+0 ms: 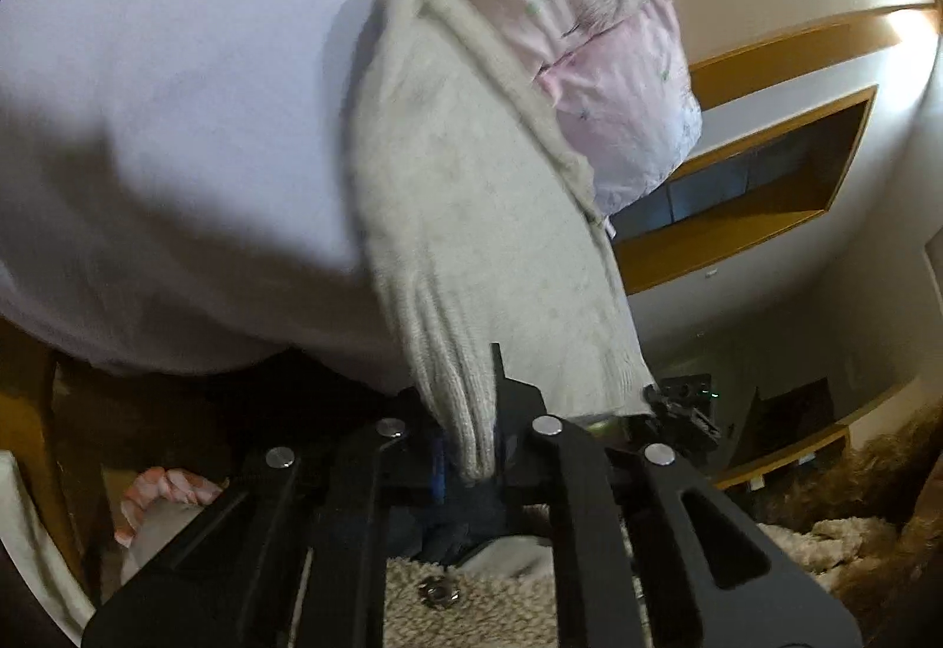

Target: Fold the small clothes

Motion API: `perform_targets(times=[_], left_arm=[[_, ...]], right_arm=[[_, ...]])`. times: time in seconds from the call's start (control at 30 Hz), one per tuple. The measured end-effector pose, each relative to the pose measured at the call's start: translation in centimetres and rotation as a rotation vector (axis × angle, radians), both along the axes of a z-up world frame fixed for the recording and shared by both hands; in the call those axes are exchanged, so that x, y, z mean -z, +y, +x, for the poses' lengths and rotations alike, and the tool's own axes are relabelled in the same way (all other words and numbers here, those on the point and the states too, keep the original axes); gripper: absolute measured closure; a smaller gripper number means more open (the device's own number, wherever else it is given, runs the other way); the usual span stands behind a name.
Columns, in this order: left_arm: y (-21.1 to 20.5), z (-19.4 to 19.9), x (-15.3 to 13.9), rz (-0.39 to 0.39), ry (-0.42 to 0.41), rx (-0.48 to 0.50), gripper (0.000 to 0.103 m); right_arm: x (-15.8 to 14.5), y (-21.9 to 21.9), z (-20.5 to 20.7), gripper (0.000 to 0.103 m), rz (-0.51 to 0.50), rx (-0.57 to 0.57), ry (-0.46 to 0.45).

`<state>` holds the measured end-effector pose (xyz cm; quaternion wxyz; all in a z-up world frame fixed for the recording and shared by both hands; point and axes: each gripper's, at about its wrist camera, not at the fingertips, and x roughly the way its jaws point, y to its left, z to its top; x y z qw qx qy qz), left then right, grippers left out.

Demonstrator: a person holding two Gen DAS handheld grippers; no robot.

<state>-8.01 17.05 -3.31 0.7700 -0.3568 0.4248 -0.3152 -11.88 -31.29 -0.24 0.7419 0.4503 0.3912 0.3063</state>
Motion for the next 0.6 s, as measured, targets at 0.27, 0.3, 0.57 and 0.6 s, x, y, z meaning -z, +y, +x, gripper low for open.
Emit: perform_targets(times=[0.27, 0.3, 0.57, 0.6], left_arm=[[-2.0, 10.7, -12.6, 0.192, -0.290, -0.136, 0.094], [-2.3, 12.9, -13.4, 0.214, -0.301, -0.170, 0.094], [-8.2, 30.6, -10.4, 0.486, -0.149, -0.239, 0.094], [-8.4, 31.2, -9.4, 0.503, -0.130, -0.238, 0.094]], right_arm=[[-12.8, -2.0, 9.6, 0.096, -0.188, 0.114, -0.349], [-13.9, -2.3, 12.3, 0.096, -0.219, 0.161, -0.371], [-7.4, -5.1, 29.8, 0.096, -0.364, 0.406, -0.061], [-5.8, -5.3, 31.1, 0.096, -0.387, 0.428, 0.012]])
